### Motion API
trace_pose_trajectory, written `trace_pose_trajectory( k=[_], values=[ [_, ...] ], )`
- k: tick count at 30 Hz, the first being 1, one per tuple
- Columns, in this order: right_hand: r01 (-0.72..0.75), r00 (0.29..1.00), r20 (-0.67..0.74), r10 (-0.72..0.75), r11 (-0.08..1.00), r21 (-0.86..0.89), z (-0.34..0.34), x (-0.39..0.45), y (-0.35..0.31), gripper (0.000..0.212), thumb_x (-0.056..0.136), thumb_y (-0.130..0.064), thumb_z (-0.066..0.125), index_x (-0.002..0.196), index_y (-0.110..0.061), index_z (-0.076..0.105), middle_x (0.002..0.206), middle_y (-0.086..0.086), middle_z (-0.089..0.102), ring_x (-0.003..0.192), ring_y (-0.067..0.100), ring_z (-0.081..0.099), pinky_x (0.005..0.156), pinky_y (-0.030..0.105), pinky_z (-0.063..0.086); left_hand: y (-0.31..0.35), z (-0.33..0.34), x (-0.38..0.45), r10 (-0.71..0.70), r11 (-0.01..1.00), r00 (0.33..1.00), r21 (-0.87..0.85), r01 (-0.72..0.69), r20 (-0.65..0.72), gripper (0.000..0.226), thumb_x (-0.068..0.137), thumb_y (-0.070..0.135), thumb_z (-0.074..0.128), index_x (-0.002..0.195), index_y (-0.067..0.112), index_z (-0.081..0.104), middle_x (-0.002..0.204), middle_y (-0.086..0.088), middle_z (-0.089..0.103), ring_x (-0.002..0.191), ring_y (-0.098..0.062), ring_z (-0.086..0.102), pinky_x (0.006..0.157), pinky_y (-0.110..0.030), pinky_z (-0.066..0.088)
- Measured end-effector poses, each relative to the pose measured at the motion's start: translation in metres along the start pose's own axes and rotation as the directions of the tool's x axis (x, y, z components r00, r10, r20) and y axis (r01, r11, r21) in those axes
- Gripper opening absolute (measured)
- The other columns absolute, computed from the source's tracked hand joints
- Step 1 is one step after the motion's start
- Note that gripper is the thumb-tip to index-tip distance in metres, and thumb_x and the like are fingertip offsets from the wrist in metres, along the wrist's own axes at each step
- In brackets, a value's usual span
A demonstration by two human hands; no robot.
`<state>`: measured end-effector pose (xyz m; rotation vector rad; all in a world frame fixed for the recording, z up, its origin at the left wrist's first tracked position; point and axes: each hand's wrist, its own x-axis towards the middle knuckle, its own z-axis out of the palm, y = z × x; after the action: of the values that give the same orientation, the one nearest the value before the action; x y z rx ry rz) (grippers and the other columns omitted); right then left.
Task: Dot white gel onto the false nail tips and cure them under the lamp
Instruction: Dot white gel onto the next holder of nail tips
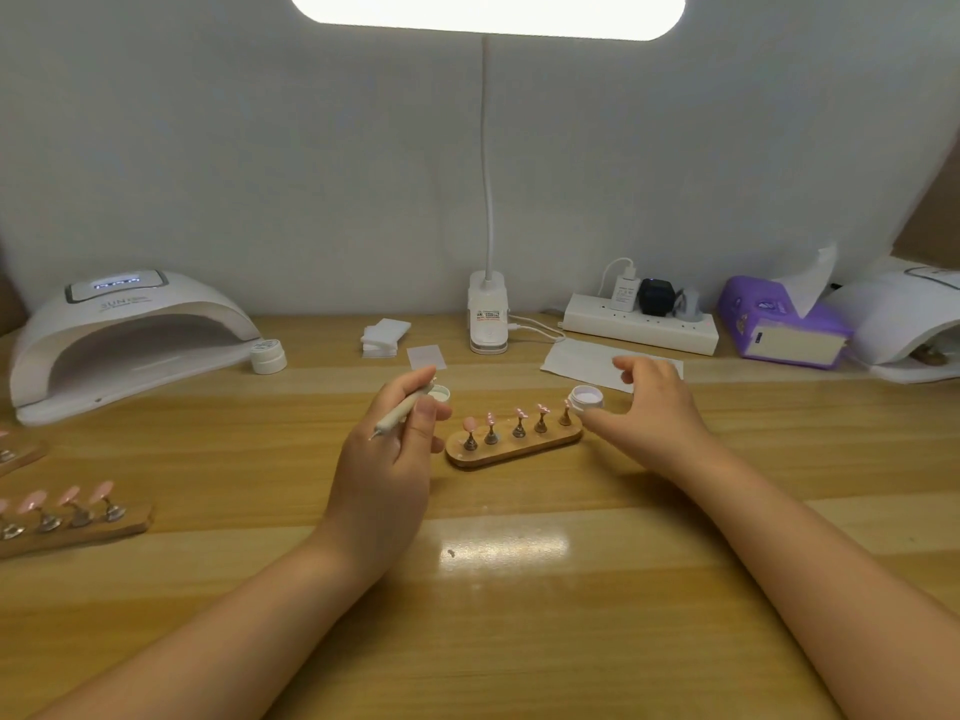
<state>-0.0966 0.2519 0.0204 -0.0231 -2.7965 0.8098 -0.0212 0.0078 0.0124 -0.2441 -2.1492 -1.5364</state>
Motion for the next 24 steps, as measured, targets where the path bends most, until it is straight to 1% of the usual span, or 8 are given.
trace_pose_trajectory(
  k=[1, 3, 6, 10, 15, 17, 21, 24],
  values=[
    [-0.027, 0.998, 0.050, 0.029, 0.999, -0.025, 0.002, 0.002, 0.003, 0.080, 0.075, -0.051, 0.066, 0.142, -0.021, 0.037, 0.140, 0.005, 0.037, 0.130, 0.025, 0.036, 0.108, 0.041, 0.035, 0.001, 0.000, 0.000, 0.014, 1.000, 1.000, -0.008, -0.014, -0.011, 0.037, 0.093, 0.042, 0.038, 0.125, 0.030, 0.054, 0.092, 0.012, 0.067, 0.078, -0.005, 0.064, 0.068, -0.012, 0.047],
    [-0.034, 0.997, 0.073, 0.038, 0.998, -0.051, 0.004, 0.003, 0.005, 0.080, 0.073, -0.054, 0.065, 0.142, -0.022, 0.038, 0.144, 0.006, 0.034, 0.134, 0.027, 0.031, 0.108, 0.039, 0.029, 0.002, -0.001, -0.001, 0.035, 0.999, 0.999, -0.020, -0.035, -0.024, 0.038, 0.094, 0.040, 0.038, 0.125, 0.028, 0.055, 0.089, 0.008, 0.066, 0.078, -0.007, 0.063, 0.068, -0.012, 0.047],
    [0.004, 0.998, 0.070, -0.001, 0.999, -0.052, 0.005, 0.003, 0.006, 0.072, 0.076, -0.057, 0.062, 0.137, -0.023, 0.047, 0.140, 0.004, 0.039, 0.131, 0.025, 0.033, 0.105, 0.038, 0.031, 0.003, 0.000, -0.001, 0.044, 0.999, 0.999, -0.023, -0.045, -0.026, 0.036, 0.095, 0.037, 0.038, 0.125, 0.026, 0.055, 0.088, 0.007, 0.065, 0.079, -0.006, 0.062, 0.068, -0.012, 0.046],
    [0.027, 0.997, 0.069, -0.027, 1.000, -0.006, 0.004, 0.003, 0.008, 0.057, 0.081, -0.053, 0.059, 0.130, -0.023, 0.055, 0.134, 0.004, 0.046, 0.127, 0.024, 0.037, 0.100, 0.039, 0.036, 0.004, 0.000, -0.002, 0.046, 0.999, 0.999, -0.020, -0.046, -0.019, 0.036, 0.095, 0.035, 0.038, 0.125, 0.024, 0.056, 0.089, 0.008, 0.064, 0.081, -0.005, 0.061, 0.069, -0.012, 0.047],
    [0.066, 0.993, 0.105, -0.059, 0.996, -0.067, 0.005, 0.005, 0.009, 0.053, 0.082, -0.062, 0.055, 0.123, -0.028, 0.060, 0.129, 0.001, 0.052, 0.123, 0.025, 0.039, 0.097, 0.039, 0.037, 0.007, 0.000, -0.003, 0.047, 0.998, 0.999, -0.040, -0.048, -0.026, 0.034, 0.093, 0.037, 0.039, 0.119, 0.026, 0.057, 0.086, 0.006, 0.065, 0.078, -0.005, 0.061, 0.068, -0.013, 0.047],
    [0.054, 0.996, 0.069, -0.051, 0.998, -0.045, 0.006, 0.006, 0.009, 0.052, 0.081, -0.062, 0.058, 0.117, -0.025, 0.063, 0.124, 0.001, 0.056, 0.120, 0.024, 0.043, 0.097, 0.039, 0.041, 0.009, 0.001, -0.003, 0.055, 0.997, 0.998, -0.050, -0.056, -0.025, 0.032, 0.093, 0.036, 0.040, 0.118, 0.026, 0.058, 0.085, 0.005, 0.064, 0.077, -0.005, 0.061, 0.069, -0.013, 0.047],
    [0.031, 0.998, -0.060, -0.025, 0.994, 0.109, 0.007, 0.006, 0.010, 0.044, 0.075, -0.055, 0.071, 0.102, -0.021, 0.066, 0.109, -0.001, 0.060, 0.108, 0.021, 0.053, 0.091, 0.042, 0.048, 0.017, 0.000, -0.003, 0.066, 0.993, 0.997, -0.100, -0.070, -0.045, 0.029, 0.092, 0.034, 0.041, 0.112, 0.025, 0.060, 0.083, 0.002, 0.065, 0.074, -0.005, 0.061, 0.068, -0.013, 0.047],
    [0.063, 0.986, -0.163, -0.032, 0.980, 0.188, 0.002, 0.004, 0.005, 0.038, 0.074, -0.052, 0.073, 0.097, -0.024, 0.062, 0.097, -0.011, 0.061, 0.098, 0.014, 0.056, 0.079, 0.033, 0.048, 0.026, -0.003, -0.001, 0.058, 0.986, 0.996, -0.151, -0.068, -0.067, 0.030, 0.093, 0.035, 0.041, 0.111, 0.024, 0.062, 0.084, 0.000, 0.066, 0.077, -0.007, 0.062, 0.068, -0.016, 0.050]
  ],
)
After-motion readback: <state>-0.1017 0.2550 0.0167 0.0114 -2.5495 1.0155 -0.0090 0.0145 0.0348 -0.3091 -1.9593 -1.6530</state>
